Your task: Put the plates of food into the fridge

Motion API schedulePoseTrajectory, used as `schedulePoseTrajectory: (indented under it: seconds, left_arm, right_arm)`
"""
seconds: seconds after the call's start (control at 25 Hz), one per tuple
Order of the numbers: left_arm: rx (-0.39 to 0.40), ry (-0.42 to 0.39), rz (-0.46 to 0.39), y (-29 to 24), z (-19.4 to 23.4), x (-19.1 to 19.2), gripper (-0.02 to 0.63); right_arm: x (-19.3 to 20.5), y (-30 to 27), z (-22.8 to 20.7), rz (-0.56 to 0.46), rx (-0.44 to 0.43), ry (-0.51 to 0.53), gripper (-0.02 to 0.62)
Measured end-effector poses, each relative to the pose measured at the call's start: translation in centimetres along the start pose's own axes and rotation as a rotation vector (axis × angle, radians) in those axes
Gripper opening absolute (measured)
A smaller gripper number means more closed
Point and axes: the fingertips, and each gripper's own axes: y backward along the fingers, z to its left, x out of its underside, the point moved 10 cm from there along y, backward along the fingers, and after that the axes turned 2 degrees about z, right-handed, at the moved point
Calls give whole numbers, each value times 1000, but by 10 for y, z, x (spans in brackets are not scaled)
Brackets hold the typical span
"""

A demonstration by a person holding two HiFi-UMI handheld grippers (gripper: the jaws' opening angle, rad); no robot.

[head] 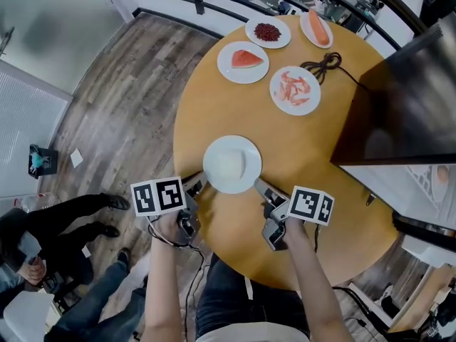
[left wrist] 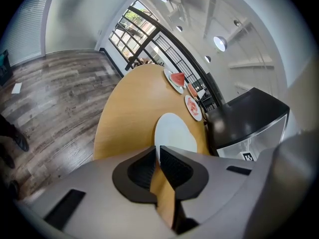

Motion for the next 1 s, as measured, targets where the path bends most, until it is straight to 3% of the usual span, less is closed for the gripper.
schedulePoseTrajectory:
  seconds: [1.0]
  left_arm:
    - [110,134,54,-18,8,-3,40]
  right_arm:
    - [-10,-18,1,49,-31,-110,67]
